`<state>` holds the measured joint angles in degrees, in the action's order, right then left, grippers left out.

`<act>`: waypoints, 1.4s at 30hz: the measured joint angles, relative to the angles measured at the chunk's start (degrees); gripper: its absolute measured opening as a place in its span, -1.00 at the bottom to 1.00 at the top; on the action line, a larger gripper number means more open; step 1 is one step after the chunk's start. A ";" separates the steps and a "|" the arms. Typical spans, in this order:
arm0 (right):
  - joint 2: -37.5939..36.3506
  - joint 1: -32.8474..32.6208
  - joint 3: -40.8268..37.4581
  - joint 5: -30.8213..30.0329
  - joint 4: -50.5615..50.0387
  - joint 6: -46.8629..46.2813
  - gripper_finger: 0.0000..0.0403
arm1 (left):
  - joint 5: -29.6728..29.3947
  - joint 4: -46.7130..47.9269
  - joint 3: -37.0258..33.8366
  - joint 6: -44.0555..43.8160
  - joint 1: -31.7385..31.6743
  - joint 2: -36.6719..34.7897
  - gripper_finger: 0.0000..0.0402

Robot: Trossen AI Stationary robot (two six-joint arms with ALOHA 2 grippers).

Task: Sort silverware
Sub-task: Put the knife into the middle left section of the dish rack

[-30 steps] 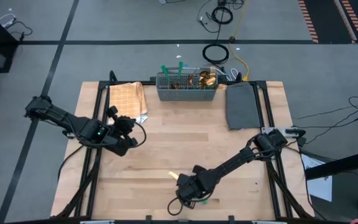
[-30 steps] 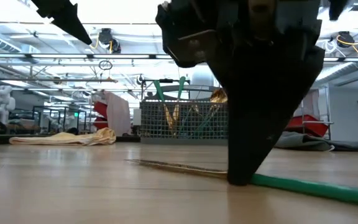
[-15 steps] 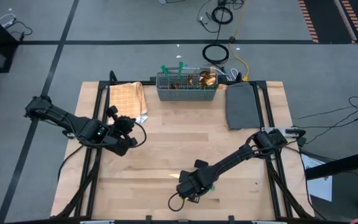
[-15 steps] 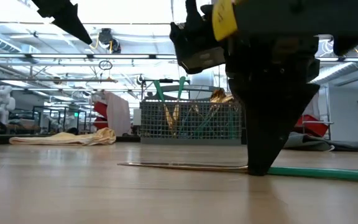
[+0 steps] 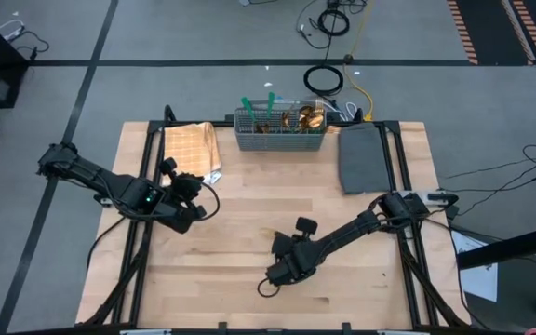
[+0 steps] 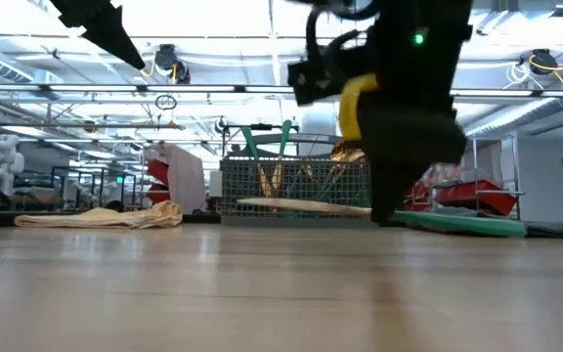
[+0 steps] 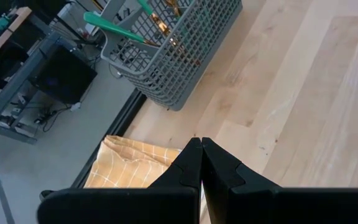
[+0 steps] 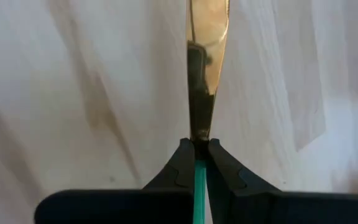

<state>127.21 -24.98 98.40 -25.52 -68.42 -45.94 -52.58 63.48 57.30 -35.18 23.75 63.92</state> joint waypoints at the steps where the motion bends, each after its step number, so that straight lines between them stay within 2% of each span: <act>1: 0.10 0.26 -0.06 -0.61 -0.09 0.50 -1.00 | 0.01 0.00 0.00 0.00 0.00 0.00 -0.96; 7: -0.01 3.20 0.07 -12.20 -0.39 1.93 -1.00 | 0.00 0.00 0.00 0.07 0.02 0.00 -0.96; 16: -0.07 12.73 0.16 -23.88 3.20 6.65 -1.00 | 0.02 0.02 0.00 0.07 0.02 0.00 -0.96; 22: -1.13 18.55 0.18 -24.68 14.86 17.39 -1.00 | 0.02 0.21 0.00 0.06 0.00 0.00 -0.96; 31: -10.15 25.33 0.23 -29.20 23.05 28.11 -1.00 | 0.02 1.57 -0.04 -0.09 0.00 0.02 -0.96; 37: -14.73 29.35 0.31 -29.04 34.55 39.15 -1.00 | 0.02 1.61 -0.04 -0.38 0.01 0.00 -0.96; 40: -15.59 31.92 -0.45 -26.97 44.92 45.57 -1.00 | 0.02 1.60 -0.04 -0.44 0.00 0.00 -0.96; 42: -15.90 33.80 -2.06 -22.33 53.65 49.36 -1.00 | 0.04 1.60 -0.04 -0.44 0.01 0.00 -0.96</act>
<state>111.31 8.82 96.35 -47.85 -14.77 3.42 -52.53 65.08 57.25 -35.62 23.76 63.92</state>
